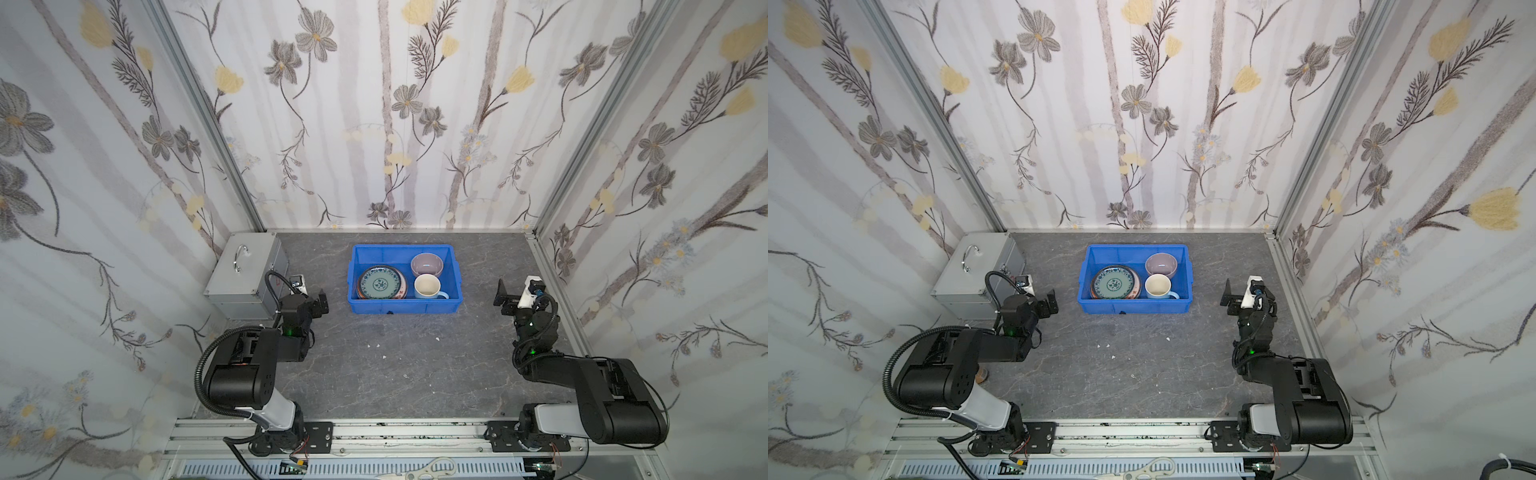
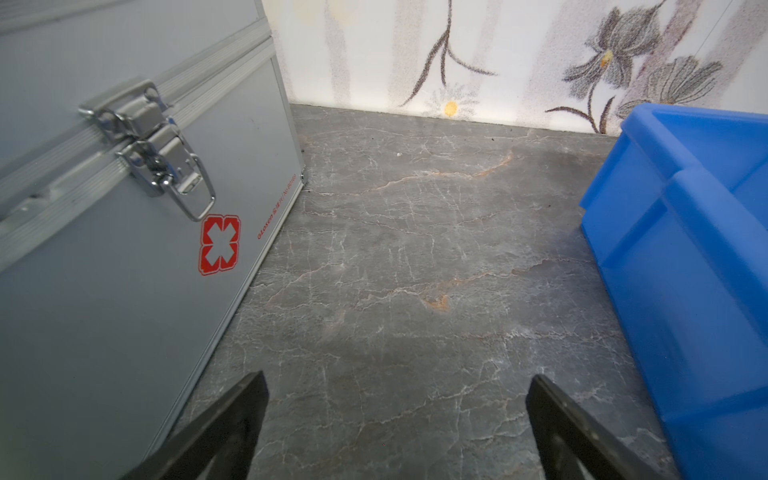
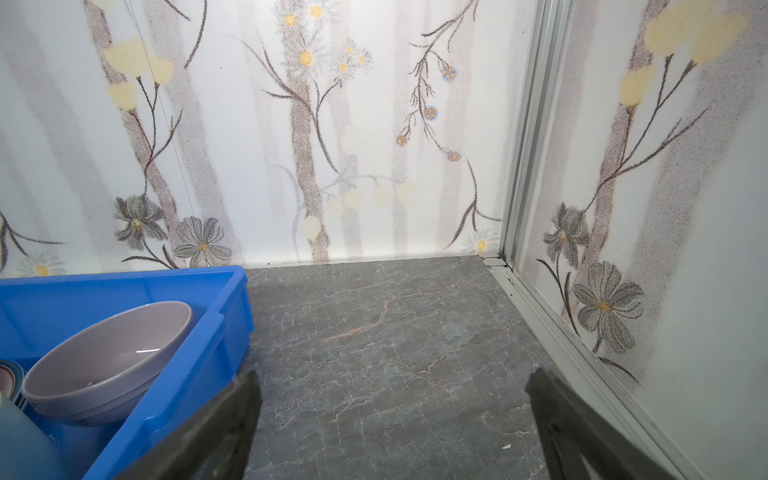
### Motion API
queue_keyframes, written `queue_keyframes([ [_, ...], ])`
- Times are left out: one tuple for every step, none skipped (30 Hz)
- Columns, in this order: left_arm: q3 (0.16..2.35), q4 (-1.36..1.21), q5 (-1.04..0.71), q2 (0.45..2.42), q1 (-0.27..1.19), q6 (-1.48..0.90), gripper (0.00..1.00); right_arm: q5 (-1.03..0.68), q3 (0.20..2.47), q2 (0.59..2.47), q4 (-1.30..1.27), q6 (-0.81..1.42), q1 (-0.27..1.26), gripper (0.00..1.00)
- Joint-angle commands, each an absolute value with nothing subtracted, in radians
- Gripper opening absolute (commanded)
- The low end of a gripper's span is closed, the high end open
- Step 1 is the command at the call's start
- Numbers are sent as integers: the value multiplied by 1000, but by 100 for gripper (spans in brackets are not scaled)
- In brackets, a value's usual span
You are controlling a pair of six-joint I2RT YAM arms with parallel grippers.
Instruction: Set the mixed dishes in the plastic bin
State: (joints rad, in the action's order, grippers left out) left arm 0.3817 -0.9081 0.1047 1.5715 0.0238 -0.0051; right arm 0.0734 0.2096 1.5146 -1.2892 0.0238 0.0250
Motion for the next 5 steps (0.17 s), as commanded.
queue_keyframes([
  [391,-914,86,1574,20,-9,100,58,216,1517,-1291,8,25,100],
  [392,-916,85,1573,19,-9,100,58,214,1515,-1293,8,25,100],
  [393,-914,83,1572,19,-9,100,60,212,1513,-1296,8,25,100],
  [392,-917,83,1573,18,-9,100,60,207,1511,-1301,8,25,100],
  [391,-916,82,1572,17,-9,100,60,206,1511,-1304,8,25,100],
])
